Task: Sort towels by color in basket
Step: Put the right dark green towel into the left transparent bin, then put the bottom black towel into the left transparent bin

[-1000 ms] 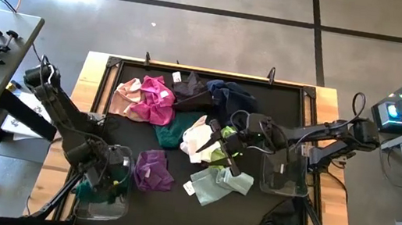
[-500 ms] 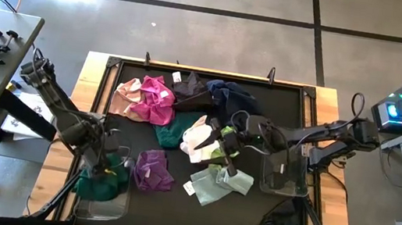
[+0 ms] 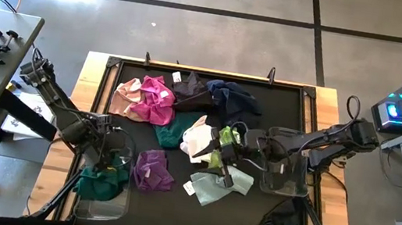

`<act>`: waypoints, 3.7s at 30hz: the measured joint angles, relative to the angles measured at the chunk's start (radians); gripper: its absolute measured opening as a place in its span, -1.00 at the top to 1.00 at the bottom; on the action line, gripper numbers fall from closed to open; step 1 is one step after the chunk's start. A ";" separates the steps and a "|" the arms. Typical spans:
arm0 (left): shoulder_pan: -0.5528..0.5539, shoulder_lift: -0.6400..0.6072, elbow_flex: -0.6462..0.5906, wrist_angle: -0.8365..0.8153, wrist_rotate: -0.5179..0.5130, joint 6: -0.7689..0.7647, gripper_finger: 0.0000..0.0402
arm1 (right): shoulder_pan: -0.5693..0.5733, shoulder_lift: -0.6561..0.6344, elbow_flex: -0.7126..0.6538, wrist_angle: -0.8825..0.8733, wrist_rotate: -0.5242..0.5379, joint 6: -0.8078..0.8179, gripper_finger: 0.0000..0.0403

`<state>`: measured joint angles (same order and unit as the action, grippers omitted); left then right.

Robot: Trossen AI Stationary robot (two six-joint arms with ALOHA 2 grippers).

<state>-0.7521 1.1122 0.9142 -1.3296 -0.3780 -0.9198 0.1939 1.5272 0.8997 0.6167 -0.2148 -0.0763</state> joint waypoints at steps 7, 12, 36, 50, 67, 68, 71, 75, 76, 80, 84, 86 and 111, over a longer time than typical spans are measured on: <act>-0.017 0.000 0.011 0.034 0.248 -0.104 -0.12 | 0.019 0.000 0.000 0.000 0.024 -0.005 -0.01; -0.061 -0.001 -0.009 0.122 0.472 -0.330 -0.12 | 0.018 0.000 0.000 -0.003 0.048 -0.016 -0.01; -0.087 0.064 -0.188 0.409 0.460 -0.275 0.28 | 0.025 0.000 0.000 -0.018 0.049 -0.029 -0.01; -0.069 0.061 -0.100 0.725 -0.067 0.296 0.49 | 0.025 0.009 0.000 -0.005 0.048 -0.008 -0.01; 0.008 0.059 -0.226 0.716 0.372 0.162 0.70 | 0.029 0.090 0.000 0.022 0.048 0.051 -0.01; 0.008 0.059 -0.217 0.697 0.388 0.151 0.72 | 0.029 0.090 0.000 0.030 0.048 0.051 -0.01; 0.006 0.064 -0.175 0.619 0.403 0.131 0.80 | 0.029 0.090 0.000 0.037 0.048 0.049 -0.01; 0.005 0.064 -0.101 0.535 0.395 0.163 0.89 | 0.029 0.090 0.000 0.043 0.049 0.042 -0.01; 0.003 0.064 -0.081 0.514 0.394 0.188 0.92 | 0.029 0.090 0.000 0.046 0.049 0.042 -0.01; 0.003 0.062 -0.021 0.535 0.251 0.343 0.99 | 0.030 0.077 0.000 0.051 0.049 0.019 -0.01; 0.002 0.064 -0.022 0.592 0.016 0.507 0.99 | 0.033 0.053 0.000 0.049 0.049 0.015 -0.01; 0.006 0.061 -0.045 0.660 -0.104 0.562 0.99 | 0.041 0.036 0.000 0.024 0.086 0.006 -0.01; 0.354 0.028 -0.334 1.406 0.260 1.244 1.00 | 0.244 -0.034 0.329 -1.200 0.098 1.003 -0.01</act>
<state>-0.3983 1.1407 0.5804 0.0764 -0.1184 0.3242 0.4376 1.4937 1.2285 -0.5831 -0.1171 0.9270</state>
